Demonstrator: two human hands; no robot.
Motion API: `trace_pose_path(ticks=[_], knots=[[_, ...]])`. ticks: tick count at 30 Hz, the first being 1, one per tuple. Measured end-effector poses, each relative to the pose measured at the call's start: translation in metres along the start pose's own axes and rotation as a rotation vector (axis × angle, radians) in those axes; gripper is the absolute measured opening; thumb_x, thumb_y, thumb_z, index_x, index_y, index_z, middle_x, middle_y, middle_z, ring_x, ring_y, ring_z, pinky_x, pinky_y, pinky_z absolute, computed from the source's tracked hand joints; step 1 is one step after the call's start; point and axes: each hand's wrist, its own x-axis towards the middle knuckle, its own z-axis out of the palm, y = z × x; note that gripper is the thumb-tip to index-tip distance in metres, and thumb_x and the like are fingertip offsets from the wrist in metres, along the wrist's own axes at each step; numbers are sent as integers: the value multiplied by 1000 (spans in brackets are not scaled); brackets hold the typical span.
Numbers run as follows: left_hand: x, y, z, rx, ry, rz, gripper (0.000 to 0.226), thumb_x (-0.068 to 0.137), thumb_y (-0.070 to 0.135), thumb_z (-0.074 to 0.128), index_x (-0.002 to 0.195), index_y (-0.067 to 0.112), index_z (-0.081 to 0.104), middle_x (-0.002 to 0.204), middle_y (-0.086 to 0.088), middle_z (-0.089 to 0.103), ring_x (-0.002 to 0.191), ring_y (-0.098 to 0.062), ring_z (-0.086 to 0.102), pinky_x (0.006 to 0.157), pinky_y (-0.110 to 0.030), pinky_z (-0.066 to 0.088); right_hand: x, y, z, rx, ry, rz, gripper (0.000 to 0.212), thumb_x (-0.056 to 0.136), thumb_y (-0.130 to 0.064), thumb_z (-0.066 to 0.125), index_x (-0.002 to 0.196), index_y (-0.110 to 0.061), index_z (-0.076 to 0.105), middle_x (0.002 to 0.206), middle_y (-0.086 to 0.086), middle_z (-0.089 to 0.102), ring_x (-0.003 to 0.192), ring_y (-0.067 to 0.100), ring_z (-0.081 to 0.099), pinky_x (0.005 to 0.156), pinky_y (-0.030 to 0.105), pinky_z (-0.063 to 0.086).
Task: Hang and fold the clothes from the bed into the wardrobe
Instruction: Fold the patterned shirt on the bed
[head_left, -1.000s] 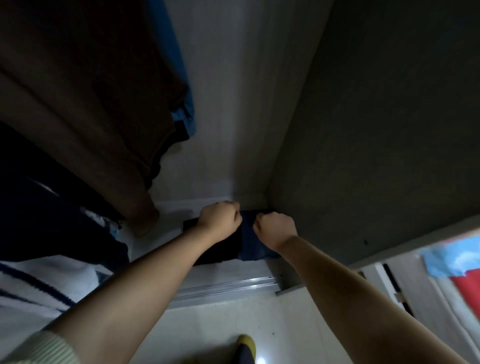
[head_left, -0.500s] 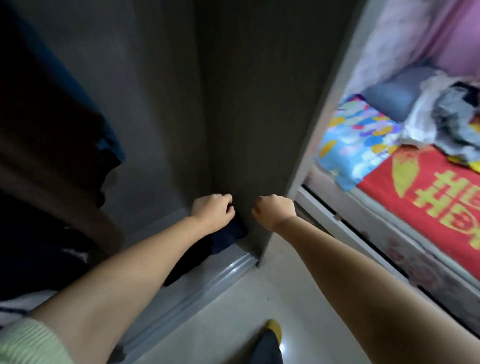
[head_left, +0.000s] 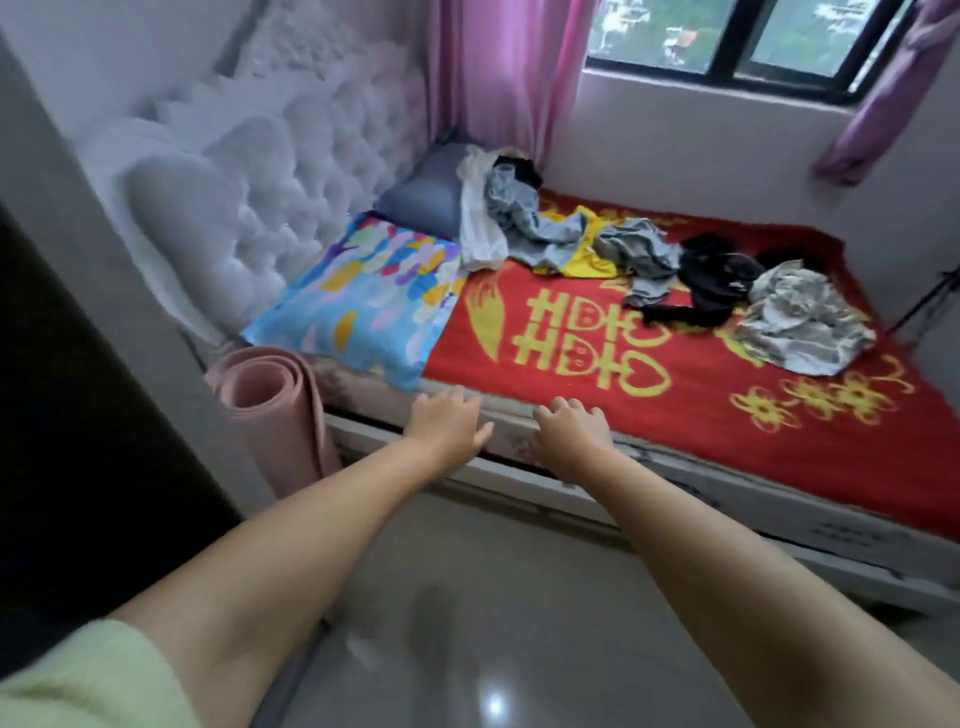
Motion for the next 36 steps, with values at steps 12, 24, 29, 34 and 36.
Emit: trace_pose_path(ticks=[12,24,29,34,36], knots=[[204,175,-3,10,-66,231,53,97,50,34,139,18,40,136,-10,47,125,-28,42,98,-44,38,44,250,3,15,-17,256,38,100,-37,33,128,-15,48,134,10,47,123,29,43,96,45,37],[431,252,10,23,-135,365,49,97,51,34,131,16,45,130,-10,48,122,-30,44,90,-44,40,172,399,9,90,21,454,35,100,-35,34,113,-13,58,119,9,54,112,30,50,89,41,38],[534,291,15,62,-158,471,47,97,49,34,128,16,46,126,-9,50,118,-29,47,85,-41,42,225,470,12,178,35,577,35,100,-34,34,114,-13,58,119,8,54,112,30,51,88,40,39],[591,356,40,75,-197,581,43,97,48,35,124,16,47,122,-9,52,116,-29,48,82,-40,43,229,549,44,195,-43,712,35,99,-35,34,115,-14,58,121,7,54,115,28,51,93,40,38],[612,386,52,70,-223,614,43,97,48,35,124,15,47,122,-9,52,116,-28,49,81,-40,43,231,586,58,217,-71,743,35,99,-34,34,115,-14,58,121,7,54,115,27,51,93,40,38]])
